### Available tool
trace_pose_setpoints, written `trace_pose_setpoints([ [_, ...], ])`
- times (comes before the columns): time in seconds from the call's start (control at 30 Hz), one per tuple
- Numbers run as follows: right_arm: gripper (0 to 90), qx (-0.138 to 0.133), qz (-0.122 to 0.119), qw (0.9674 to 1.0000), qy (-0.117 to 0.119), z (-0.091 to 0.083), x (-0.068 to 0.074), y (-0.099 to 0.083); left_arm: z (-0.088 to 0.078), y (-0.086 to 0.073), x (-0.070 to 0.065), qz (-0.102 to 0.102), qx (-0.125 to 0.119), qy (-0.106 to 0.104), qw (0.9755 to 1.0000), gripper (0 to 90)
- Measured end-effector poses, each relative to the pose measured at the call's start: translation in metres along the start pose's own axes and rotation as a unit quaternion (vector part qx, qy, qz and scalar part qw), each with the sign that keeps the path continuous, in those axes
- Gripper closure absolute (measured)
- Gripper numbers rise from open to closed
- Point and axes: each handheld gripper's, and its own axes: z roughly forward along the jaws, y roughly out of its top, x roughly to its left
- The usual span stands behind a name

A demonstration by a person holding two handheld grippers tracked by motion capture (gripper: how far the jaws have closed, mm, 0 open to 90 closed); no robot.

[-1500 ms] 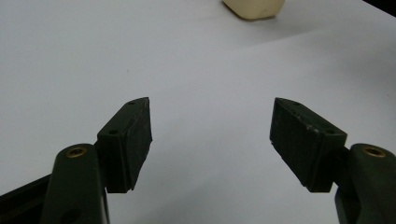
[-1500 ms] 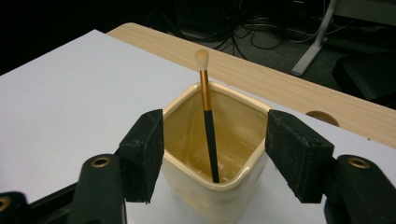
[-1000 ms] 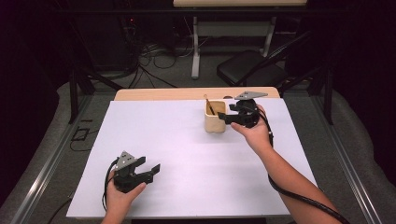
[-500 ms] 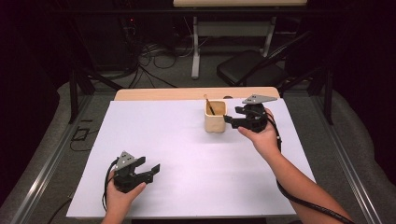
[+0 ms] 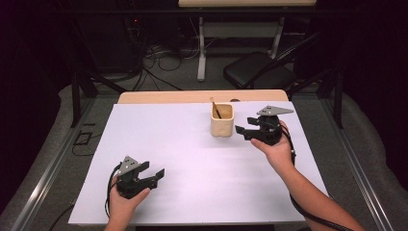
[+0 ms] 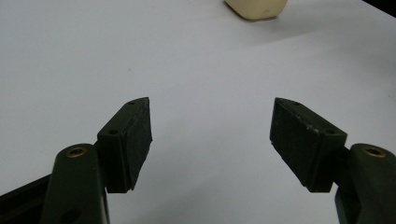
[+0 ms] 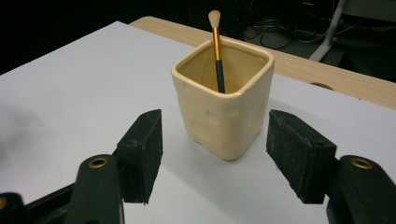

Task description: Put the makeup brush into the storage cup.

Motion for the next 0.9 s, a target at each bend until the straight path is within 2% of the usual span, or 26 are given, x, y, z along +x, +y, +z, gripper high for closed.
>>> trace_pose_setpoints([
  [0.2, 36.1, -0.003, 0.016, 0.9999, 0.001, -0.007, 0.0, -0.015, -0.001, 0.0, 0.001, 0.002, 0.0, 0.001, 1.0, 29.7],
  [0.43, 36.1, -0.002, 0.019, 0.9998, 0.001, -0.012, 0.005, -0.03, -0.001, 0.0, 0.001, 0.002, 0.0, 0.001, 1.0, 29.6],
  [0.6, 36.1, -0.01, 0.028, 0.9995, 0.014, -0.016, 0.011, -0.037, -0.001, 0.0, 0.0, 0.001, -0.002, 0.001, 1.0, 29.7],
  [0.9, 36.1, -0.003, 0.041, 0.9987, 0.031, -0.018, 0.02, -0.048, -0.002, 0.0, 0.0, 0.001, -0.002, 0.001, 1.0, 29.7],
])
